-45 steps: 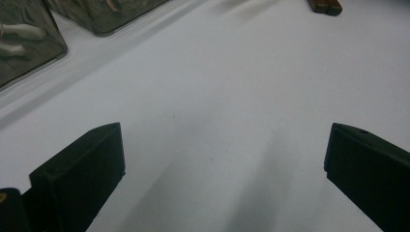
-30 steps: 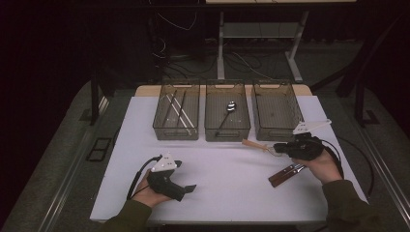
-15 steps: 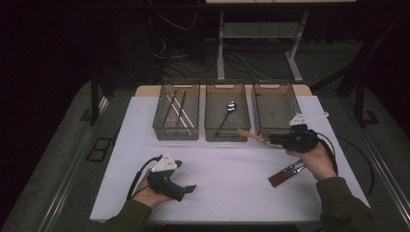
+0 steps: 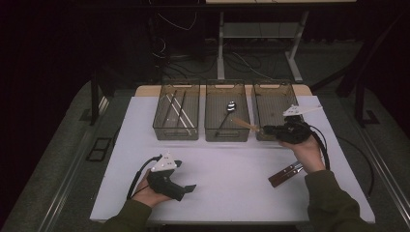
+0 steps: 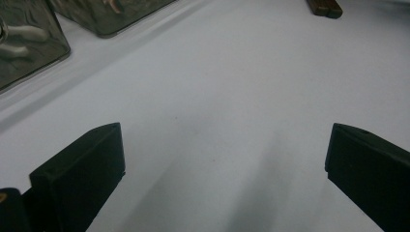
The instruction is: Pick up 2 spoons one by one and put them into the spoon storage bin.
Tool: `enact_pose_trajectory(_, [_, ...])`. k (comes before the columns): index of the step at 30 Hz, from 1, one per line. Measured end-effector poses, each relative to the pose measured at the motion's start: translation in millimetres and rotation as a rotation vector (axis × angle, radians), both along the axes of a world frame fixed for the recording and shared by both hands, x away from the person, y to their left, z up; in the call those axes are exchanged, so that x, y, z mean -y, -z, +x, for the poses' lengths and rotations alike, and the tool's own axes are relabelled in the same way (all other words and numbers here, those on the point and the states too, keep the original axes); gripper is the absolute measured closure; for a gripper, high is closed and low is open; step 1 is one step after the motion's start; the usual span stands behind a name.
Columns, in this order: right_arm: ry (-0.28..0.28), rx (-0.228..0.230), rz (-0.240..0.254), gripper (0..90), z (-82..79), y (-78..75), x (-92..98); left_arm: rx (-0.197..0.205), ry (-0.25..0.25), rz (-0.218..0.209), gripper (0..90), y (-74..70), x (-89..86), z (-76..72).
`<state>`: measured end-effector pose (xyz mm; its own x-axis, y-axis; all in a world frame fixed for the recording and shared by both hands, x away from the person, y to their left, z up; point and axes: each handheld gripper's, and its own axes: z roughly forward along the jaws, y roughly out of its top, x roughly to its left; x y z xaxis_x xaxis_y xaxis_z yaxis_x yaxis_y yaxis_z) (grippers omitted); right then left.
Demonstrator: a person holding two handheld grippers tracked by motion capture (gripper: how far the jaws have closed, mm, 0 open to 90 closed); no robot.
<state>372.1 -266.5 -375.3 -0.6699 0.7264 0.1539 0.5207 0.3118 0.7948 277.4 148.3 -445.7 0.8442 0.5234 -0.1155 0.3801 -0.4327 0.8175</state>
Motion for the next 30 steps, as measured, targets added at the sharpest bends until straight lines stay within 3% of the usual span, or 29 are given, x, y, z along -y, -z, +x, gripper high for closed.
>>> enact_pose_trajectory(4, [0.014,0.002,0.021,86.3,6.9,-2.3,-5.4,0.000,0.004,0.006,0.0,0.4,0.4,0.1])
enact_pose_trajectory(9, [0.024,0.002,0.010,86.3,18.3,-7.5,-18.6,0.001,0.004,0.000,0.0,-0.3,-0.5,0.3])
enact_pose_trajectory(17, [0.029,-0.009,-0.034,86.3,38.8,-13.7,-41.4,-0.003,0.010,0.009,0.0,0.5,0.8,0.1])
enact_pose_trajectory(30, [0.001,-0.052,-0.135,86.2,56.3,2.3,-76.3,-0.003,0.013,0.001,0.0,0.6,1.9,-0.4])
